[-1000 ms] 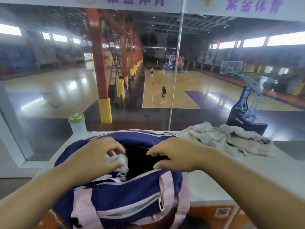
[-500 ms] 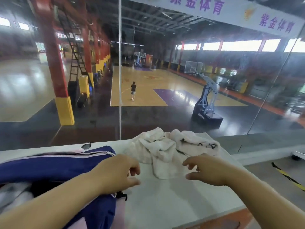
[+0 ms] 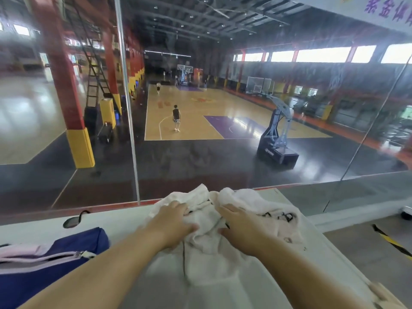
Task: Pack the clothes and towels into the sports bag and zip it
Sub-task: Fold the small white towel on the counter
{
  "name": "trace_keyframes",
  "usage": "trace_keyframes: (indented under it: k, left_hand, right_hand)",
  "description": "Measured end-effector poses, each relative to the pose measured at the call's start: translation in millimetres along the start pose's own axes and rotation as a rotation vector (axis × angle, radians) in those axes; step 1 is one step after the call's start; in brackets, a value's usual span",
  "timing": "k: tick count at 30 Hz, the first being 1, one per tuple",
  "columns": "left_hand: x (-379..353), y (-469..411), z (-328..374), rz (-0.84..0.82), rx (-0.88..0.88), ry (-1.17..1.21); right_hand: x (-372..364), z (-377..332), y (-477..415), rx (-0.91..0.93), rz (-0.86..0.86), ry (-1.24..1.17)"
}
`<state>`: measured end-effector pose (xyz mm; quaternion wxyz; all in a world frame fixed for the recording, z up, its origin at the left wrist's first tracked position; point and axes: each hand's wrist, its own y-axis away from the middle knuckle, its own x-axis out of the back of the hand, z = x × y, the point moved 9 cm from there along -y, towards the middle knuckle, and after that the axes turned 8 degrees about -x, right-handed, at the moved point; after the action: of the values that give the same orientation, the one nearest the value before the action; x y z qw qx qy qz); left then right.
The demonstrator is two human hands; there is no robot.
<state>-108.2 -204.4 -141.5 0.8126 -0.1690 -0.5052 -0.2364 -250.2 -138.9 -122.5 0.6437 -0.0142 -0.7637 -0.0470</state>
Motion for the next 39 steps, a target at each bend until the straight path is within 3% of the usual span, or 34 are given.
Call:
trace_keyframes:
  k: [3,6,11,15,21,24,27,30,34,36,39]
  left_hand:
    - [-16,4,-5,-0.09,0.023,0.016]
    - [-21,11,-12,-0.071,0.024,0.074]
    - [-16,28,-14,-0.081,0.044,0.089]
    - [12,52,-4,0.031,-0.02,0.14]
    - [65,90,-4,0.23,-0.087,0.08]
    - [88,104,-10,0.359,-0.048,0.102]
    - [99,110,-11,0.412,0.018,0.151]
    - [89,108,-3,0.32,0.051,-0.007]
    - [68,117,32,0.256,-0.015,-0.155]
    - [41,123,50,0.094,-0.089,-0.108]
    - [-6,142,54,-0.217,-0.041,-0.151]
  right_hand:
    - [-18,-5,-15,0.042,-0.015,0.001]
    - [-36,-3,-23,0.064,-0.031,-0.076]
    - [-16,-17,-7,0.16,0.135,-0.108]
    - [11,-9,29,0.158,0.252,-0.308]
    - [34,28,95,0.17,0.315,-0.304]
    - [37,46,118,0.1,0.244,-0.224]
    - [20,59,133,-0.051,0.011,-0.077]
    - [9,62,146,-0.195,-0.183,0.115]
    - [42,46,149,-0.197,0.022,0.012]
    - [43,37,148,-0.167,0.073,-0.057]
    - [11,25,146,-0.141,-0.1,-0.029]
